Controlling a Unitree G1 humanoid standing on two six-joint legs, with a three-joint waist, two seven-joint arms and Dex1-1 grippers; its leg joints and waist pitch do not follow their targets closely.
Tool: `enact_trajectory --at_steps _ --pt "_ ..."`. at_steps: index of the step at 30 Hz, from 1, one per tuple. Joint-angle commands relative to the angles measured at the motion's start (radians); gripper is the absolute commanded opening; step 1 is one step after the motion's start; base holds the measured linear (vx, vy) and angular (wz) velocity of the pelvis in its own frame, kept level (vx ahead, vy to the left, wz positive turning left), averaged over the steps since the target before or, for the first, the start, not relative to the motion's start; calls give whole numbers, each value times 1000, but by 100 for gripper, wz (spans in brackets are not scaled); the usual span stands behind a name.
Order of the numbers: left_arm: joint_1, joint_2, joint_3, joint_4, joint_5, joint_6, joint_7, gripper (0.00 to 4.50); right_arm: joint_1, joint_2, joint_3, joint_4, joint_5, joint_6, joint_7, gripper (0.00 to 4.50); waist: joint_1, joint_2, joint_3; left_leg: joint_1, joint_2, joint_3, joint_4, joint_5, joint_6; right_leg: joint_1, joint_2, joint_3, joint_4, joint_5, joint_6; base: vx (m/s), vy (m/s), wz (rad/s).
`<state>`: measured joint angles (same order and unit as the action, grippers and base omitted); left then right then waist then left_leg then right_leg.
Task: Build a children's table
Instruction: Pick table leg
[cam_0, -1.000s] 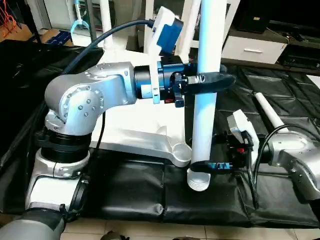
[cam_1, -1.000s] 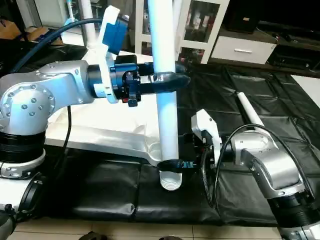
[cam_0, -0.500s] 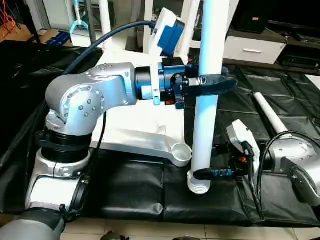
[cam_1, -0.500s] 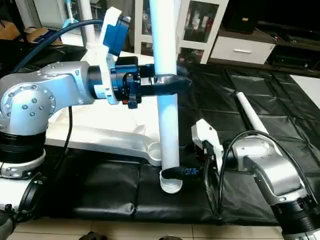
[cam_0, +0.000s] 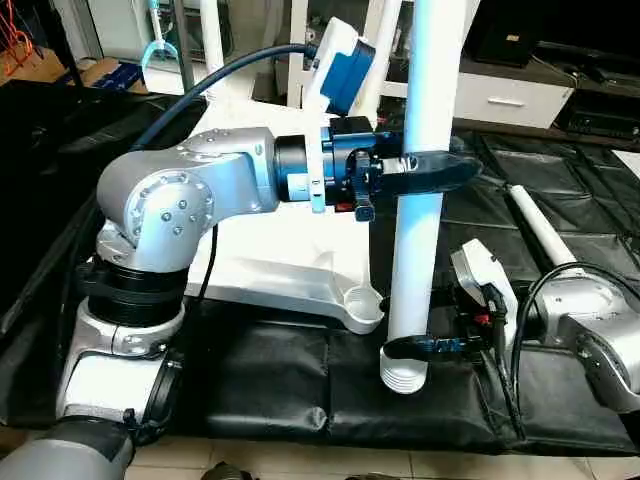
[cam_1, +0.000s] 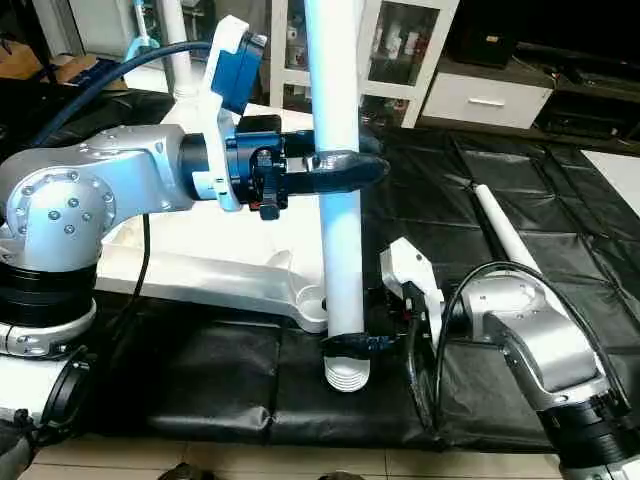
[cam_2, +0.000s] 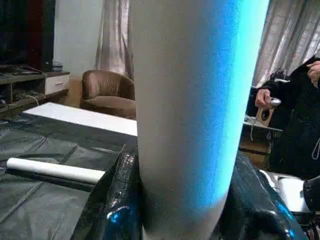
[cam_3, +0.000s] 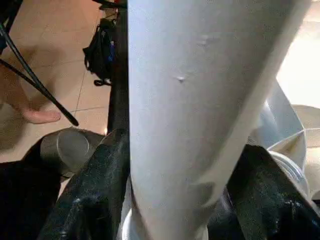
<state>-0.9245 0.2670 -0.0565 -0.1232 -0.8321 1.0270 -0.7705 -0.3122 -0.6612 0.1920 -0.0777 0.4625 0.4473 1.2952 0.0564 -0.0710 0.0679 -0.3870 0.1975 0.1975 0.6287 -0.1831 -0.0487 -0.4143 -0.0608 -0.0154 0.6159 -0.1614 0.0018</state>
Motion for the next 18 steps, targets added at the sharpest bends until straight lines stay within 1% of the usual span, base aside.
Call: enact_trajectory --at_steps 1,3,5,6,8,11,13,14,15,16,17,18 --pt "-31 -5 -4 -15 -17 10 -2 161 0 -7 -6 -7 7 10 10 247 -1 5 -75 24 28 -16 -71 -201 -2 43 -53 22 -71 -292 -192 0 0 0" --pt "-33 -6 -3 -14 -17 10 -2 161 0 -8 -7 -6 12 15 11 235 -1 5 -75 24 29 -16 -71 -199 -3 44 -52 21 -70 -287 -193 0 0 0" --pt "-34 -8 -1 -12 -18 11 -1 161 -1 -8 -6 -5 15 21 14 210 -1 4 -75 24 28 -16 -71 -201 -3 44 -53 21 -71 -288 -193 0 0 0" --pt "-34 -8 -1 -12 -17 11 -1 161 -2 -9 -5 -4 15 21 15 210 -1 4 -75 24 28 -16 -71 -201 -2 44 -52 21 -71 -289 -193 0 0 0" --pt "-37 -8 2 -10 -17 11 -1 161 -3 -9 -4 -2 16 23 17 192 -1 3 -75 23 28 -16 -71 -201 -3 45 -53 21 -71 -291 -192 0 0 0" --pt "-39 -8 4 -7 -17 11 -1 161 -6 -5 -6 1 17 24 15 187 -1 5 -75 24 28 -16 -71 -201 -4 44 -53 21 -71 -289 -192 0 0 0" --pt "-44 -9 3 5 5 11 27 161 -7 -2 -10 3 20 25 12 185 -1 5 -75 24 28 -16 -70 -203 -5 44 -52 21 -71 -291 -191 0 0 0" --pt "-46 -11 5 10 5 15 32 196 -8 -1 -10 3 20 25 11 185 0 4 -76 24 28 -16 -70 -199 -4 45 -53 21 -70 -285 -193 0 0 0" --pt "-48 -13 9 19 3 23 39 217 -8 1 -13 4 22 26 9 185 0 5 -76 24 28 -17 -71 -197 -3 45 -53 21 -70 -282 -194 0 0 0" --pt "-52 -17 22 40 -7 44 52 231 -9 6 -22 4 29 30 2 185 -1 6 -75 24 27 -15 -70 -201 -3 44 -51 21 -71 -283 -195 0 0 0" --pt "-53 -18 27 50 -9 49 53 231 -11 9 -28 6 31 30 -5 185 0 8 -76 25 26 -16 -69 -203 -4 44 -51 21 -71 -287 -196 0 0 0" --pt "-53 -16 28 54 -9 48 50 240 -12 11 -32 9 32 31 -9 185 -1 6 -75 23 25 -16 -70 -205 -3 44 -51 20 -72 -289 -195 0 0 0"
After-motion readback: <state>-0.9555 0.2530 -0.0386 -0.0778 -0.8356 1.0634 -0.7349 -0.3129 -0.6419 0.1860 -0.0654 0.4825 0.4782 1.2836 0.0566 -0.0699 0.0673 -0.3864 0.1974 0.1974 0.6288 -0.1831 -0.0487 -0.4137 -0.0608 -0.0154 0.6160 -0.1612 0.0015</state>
